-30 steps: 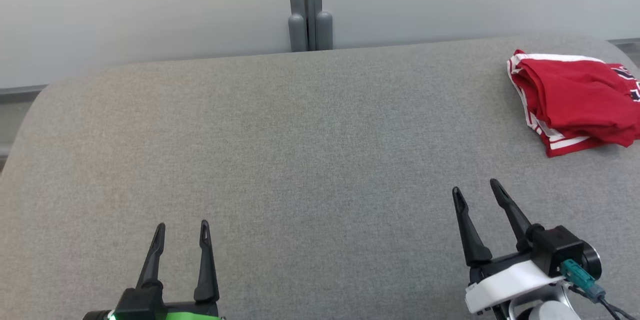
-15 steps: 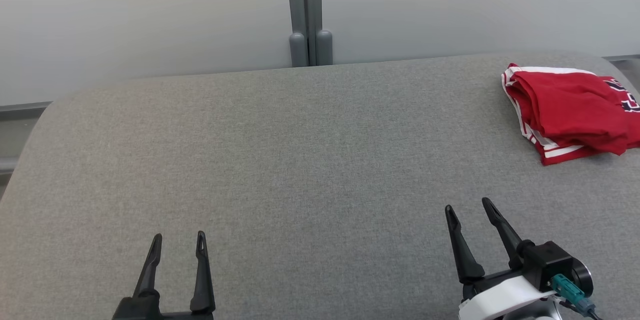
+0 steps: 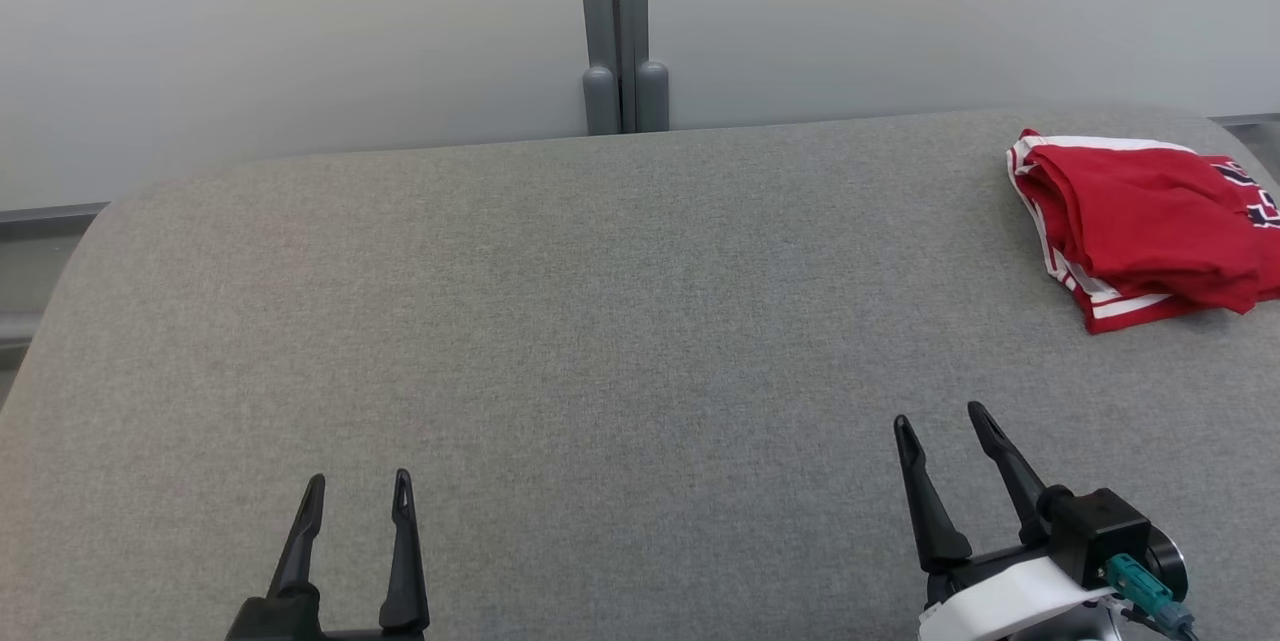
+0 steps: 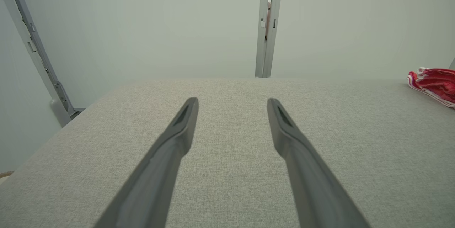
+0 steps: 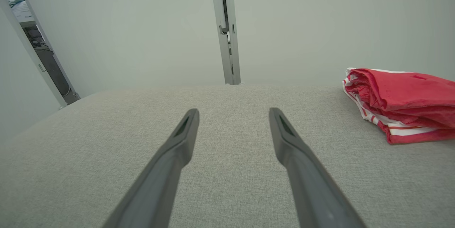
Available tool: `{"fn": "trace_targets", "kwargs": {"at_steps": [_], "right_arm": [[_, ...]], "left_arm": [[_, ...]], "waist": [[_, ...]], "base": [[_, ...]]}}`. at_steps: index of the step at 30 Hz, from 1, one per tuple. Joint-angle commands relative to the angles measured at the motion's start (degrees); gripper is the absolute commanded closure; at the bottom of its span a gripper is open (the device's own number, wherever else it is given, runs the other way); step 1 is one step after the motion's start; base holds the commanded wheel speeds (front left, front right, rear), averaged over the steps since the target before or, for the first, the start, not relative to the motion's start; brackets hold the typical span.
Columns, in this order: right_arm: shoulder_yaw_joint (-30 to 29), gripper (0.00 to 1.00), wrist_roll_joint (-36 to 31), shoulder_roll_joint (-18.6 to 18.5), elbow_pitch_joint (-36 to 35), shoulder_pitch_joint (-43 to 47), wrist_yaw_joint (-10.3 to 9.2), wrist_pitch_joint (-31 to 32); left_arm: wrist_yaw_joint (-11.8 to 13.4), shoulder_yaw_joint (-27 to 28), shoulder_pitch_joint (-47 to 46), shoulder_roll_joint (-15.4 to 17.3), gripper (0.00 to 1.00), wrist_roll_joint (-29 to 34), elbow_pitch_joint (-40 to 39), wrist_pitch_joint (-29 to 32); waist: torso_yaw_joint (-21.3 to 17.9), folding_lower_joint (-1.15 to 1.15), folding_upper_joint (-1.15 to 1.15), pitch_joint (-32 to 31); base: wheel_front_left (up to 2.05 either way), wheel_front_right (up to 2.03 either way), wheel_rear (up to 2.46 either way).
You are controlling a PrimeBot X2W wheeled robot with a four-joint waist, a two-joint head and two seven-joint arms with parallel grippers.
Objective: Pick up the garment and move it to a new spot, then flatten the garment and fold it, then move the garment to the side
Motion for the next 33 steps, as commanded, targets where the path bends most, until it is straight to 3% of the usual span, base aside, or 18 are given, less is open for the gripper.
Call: {"fn": "trace_targets", "kwargs": {"at_steps": [1, 2, 3, 7, 33], "right_arm": [[0.11, 0.00, 0.24, 0.00, 0.12, 0.53, -0.05, -0.11], [0.17, 0.00, 0.31, 0.01, 0.16, 0.53, -0.05, -0.11], [0.13, 1.00, 0.02, 0.03, 0.03, 0.01, 0.00, 0.00], [0.21, 1.00, 0.14, 0.10, 1.83, 0.74, 0.00, 0.06], [-2.27, 1.00, 28.50, -1.31, 3.43, -2.81, -0.01, 5.39]], "left_arm": [[-0.02, 0.15, 0.42, 0.07, 0.00, 0.40, 0.24, 0.01], [-0.09, 0.09, 0.43, 0.07, 0.00, 0.38, 0.32, 0.01], [-0.03, -0.03, 0.01, 0.00, 1.00, 0.14, 0.19, 0.00], [-0.04, -0.33, 0.17, -0.05, 1.00, -0.02, 2.12, 0.02], [-3.15, 1.98, -5.15, 1.47, 1.00, -28.82, 5.21, 5.35]], "waist": [[0.02, 0.00, 0.00, 0.02], [0.04, 0.00, 0.00, 0.02], [0.04, 0.00, 0.00, 0.02], [0.05, 0.00, 0.00, 0.03], [-0.05, 0.00, 0.00, 0.42]], "base": [[0.00, 0.00, 0.00], [0.00, 0.00, 0.00], [0.00, 0.00, 0.00], [0.00, 0.00, 0.00], [0.00, 0.00, 0.00]]}}
